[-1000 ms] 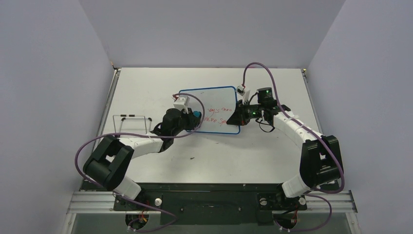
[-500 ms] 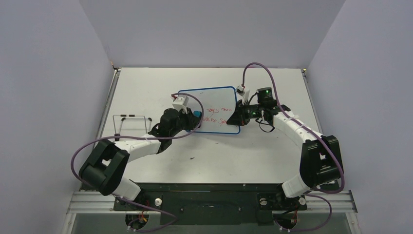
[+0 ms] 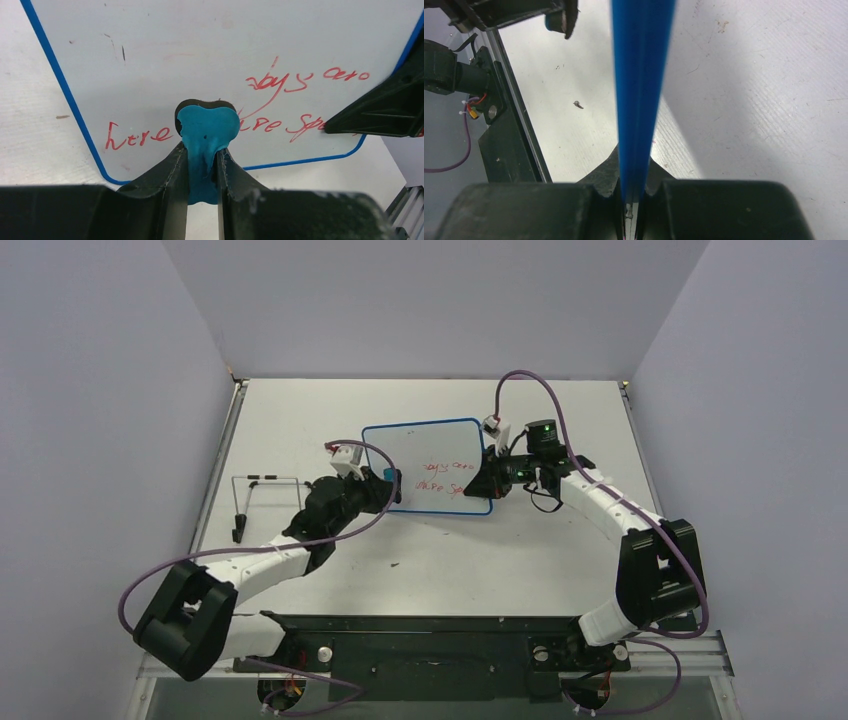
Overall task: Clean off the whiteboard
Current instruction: Erase the whiteboard at the whiteboard stand.
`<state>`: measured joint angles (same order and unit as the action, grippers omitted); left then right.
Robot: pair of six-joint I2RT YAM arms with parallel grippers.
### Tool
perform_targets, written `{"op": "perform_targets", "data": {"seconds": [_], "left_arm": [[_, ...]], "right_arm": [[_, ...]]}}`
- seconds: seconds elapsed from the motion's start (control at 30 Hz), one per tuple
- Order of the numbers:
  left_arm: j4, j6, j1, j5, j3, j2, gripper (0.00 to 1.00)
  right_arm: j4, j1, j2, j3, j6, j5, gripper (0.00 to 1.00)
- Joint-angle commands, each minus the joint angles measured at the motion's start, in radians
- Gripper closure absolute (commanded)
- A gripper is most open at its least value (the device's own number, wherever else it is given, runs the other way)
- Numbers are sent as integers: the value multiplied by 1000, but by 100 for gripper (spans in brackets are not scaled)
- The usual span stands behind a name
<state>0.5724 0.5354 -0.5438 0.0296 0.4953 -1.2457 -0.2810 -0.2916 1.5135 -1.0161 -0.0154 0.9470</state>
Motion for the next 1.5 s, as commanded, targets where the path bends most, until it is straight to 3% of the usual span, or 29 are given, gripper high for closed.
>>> {"op": "perform_targets", "data": {"seconds": [0.0,0.43,0.9,1.23,1.47], "left_arm": [[11,17,-2,48,75,-82,100],[47,-46,-114,-122,297,-375,100],[113,-83,-185,-89,304,-365,100],[5,11,-66,-188,290,-372,100],[101,-53,-104,-38,297,-376,100]], "right_arm": [[12,-12,-41,-8,-41,-40,100],[11,-14,-40,-9,-42,-24,100],[10,-17,-32,-10,-42,-10,100],[10,-15,-31,-11,-40,-7,100],[9,-17,-30,-12,-40,-5,100]]}}
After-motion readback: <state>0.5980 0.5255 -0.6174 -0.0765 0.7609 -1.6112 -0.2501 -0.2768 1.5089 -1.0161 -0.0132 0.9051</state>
